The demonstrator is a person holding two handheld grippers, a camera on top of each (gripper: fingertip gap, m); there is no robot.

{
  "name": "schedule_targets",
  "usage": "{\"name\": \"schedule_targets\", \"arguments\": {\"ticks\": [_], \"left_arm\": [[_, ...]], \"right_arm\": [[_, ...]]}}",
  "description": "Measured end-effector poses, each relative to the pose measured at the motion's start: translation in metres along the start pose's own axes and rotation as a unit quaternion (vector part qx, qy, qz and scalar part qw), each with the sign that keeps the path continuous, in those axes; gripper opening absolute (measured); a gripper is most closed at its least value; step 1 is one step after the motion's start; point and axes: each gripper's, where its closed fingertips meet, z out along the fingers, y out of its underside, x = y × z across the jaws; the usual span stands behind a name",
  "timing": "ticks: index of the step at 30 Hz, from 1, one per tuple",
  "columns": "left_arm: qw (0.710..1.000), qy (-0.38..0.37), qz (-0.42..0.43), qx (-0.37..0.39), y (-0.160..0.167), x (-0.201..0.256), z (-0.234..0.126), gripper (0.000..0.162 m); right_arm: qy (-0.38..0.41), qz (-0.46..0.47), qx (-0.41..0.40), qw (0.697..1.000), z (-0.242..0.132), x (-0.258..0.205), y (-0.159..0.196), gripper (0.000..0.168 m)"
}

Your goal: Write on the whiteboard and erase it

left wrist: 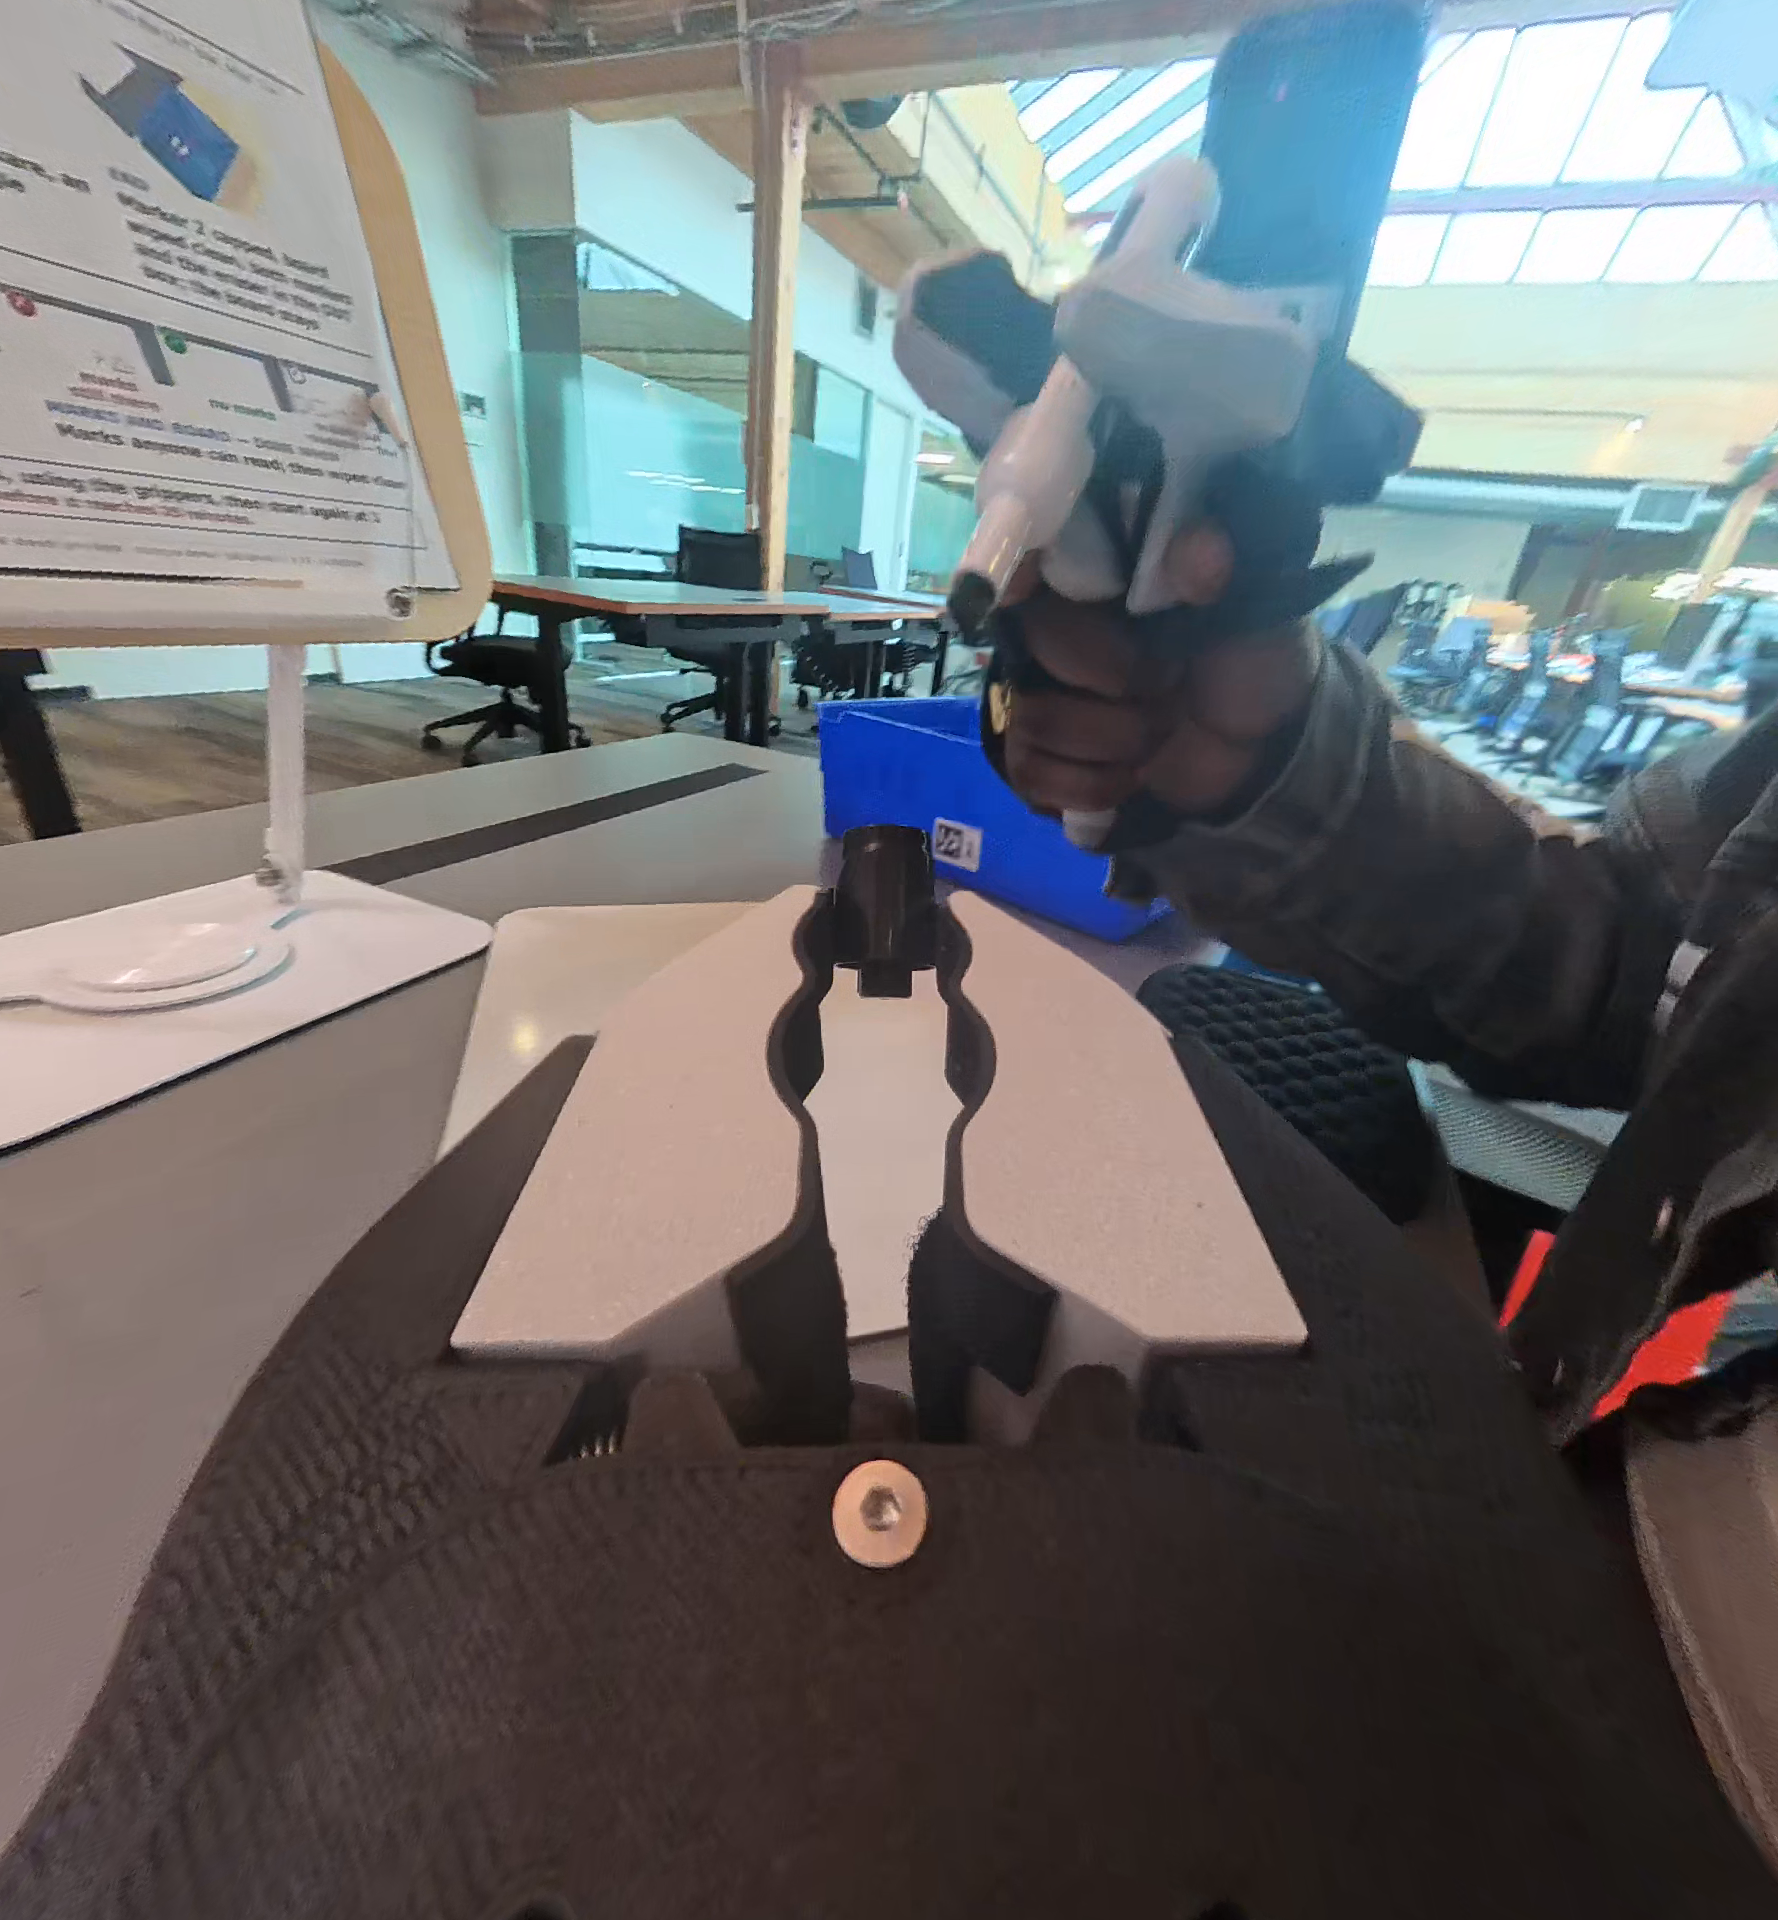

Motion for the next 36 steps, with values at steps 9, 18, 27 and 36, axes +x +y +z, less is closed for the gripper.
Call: {"name": "schedule_targets", "arguments": {"ticks": [9,18,27,36], "left_arm": [[0.996,-0.01,0.086,0.018,-0.01,0.008,-0.004,0.019],[0.989,-0.02,0.145,-0.001,-0.001,0.013,0.0,0.019],[0.992,-0.013,0.125,0.025,-0.009,0.015,-0.004,0.019],[0.991,0.001,0.131,0.005,-0.001,0.02,0.0,0.018]], "right_arm": [[-0.012,0.003,-0.006,1.0,-0.001,-0.006,-0.013,0.019],[-0.024,0.011,-0.049,0.998,0.009,-0.018,-0.011,0.019],[-0.01,0.04,-0.077,0.996,0.002,-0.01,0.011,0.02],[-0.023,0.067,-0.117,0.991,0.013,-0.014,0.047,0.02]]}}
